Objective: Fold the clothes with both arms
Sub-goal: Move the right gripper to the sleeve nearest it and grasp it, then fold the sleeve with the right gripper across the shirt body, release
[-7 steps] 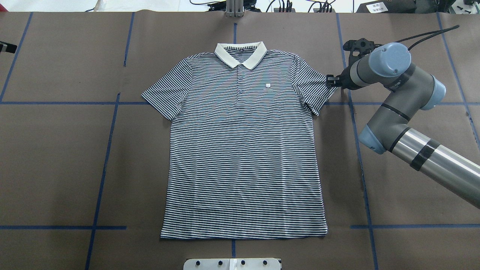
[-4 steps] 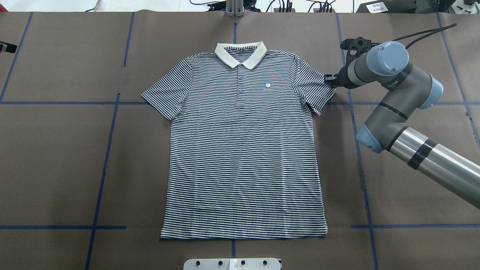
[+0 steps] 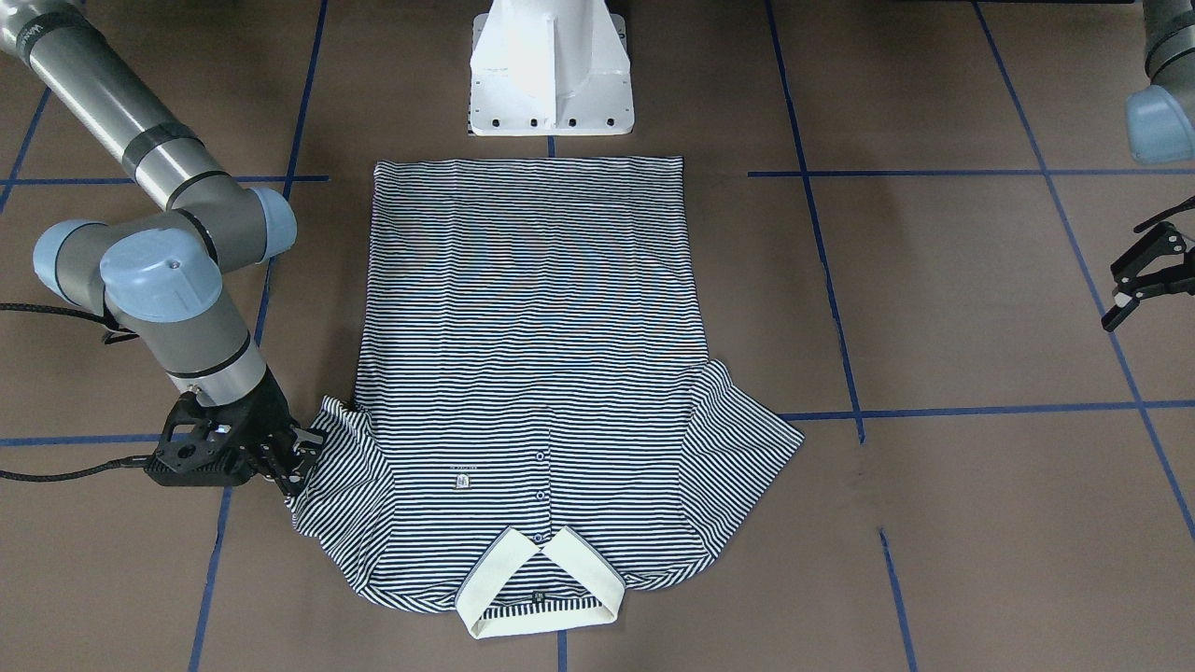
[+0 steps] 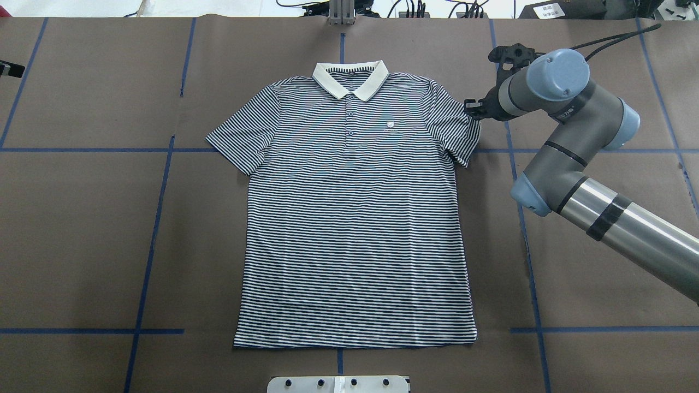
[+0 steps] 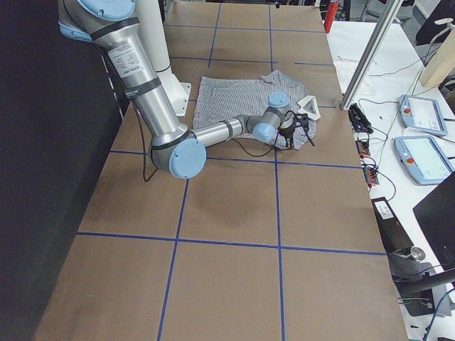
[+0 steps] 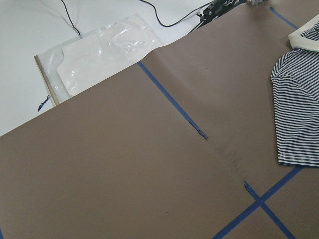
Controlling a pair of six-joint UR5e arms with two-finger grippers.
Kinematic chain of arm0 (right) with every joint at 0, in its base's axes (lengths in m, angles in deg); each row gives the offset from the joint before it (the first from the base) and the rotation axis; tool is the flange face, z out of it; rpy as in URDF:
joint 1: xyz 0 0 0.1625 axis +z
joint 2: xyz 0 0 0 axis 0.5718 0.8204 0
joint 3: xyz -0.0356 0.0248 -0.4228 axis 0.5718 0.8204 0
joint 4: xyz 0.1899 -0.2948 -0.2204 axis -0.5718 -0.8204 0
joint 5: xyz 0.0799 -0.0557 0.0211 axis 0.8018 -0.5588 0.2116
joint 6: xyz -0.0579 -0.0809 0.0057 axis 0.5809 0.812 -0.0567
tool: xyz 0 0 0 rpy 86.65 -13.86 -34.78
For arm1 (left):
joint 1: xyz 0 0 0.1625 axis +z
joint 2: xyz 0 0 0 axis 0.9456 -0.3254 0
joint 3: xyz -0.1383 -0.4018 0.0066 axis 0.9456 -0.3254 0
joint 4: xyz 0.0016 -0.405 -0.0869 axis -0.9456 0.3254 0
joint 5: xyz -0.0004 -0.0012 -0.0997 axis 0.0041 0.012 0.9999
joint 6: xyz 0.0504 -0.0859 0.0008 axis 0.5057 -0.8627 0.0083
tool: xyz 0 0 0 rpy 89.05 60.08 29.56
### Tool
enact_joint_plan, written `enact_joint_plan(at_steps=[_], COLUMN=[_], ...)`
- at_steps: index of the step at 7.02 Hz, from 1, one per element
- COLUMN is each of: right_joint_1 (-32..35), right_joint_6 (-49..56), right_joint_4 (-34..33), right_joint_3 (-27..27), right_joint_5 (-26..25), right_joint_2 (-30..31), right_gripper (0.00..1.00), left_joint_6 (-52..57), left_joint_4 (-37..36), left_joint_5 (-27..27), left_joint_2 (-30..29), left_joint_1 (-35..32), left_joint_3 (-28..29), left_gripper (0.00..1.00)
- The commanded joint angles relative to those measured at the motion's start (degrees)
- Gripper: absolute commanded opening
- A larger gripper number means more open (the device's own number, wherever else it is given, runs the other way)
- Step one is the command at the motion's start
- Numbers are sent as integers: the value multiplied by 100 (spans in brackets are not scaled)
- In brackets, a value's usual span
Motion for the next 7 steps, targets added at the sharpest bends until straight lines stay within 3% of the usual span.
enact_joint_plan(at_steps=[1,4,6,7], right_joint_1=[-650,-1216,-1261,-1296], right_joint_6=[-1279,-2400,-2350,-2192], right_joint_4=[-1284,-1387,-1369,-1351], right_joint_3=[-4,1469,1482,1482], right_joint_5=[-1066,-2020,-2022,-2074], right_joint_2=[-1016,-2257,-2225,-2182], right_gripper=[0,0,0,99], left_joint_6=[4,-5,-5,-5], left_joint_4=[3,-5,-5,-5], left_joint_5=[-9,-9,-9,-9], left_joint_2=[3,3,3,3], left_joint_1=[1,1,1,1], left_joint_3=[6,23,24,32], left_gripper=[100,100,100,100])
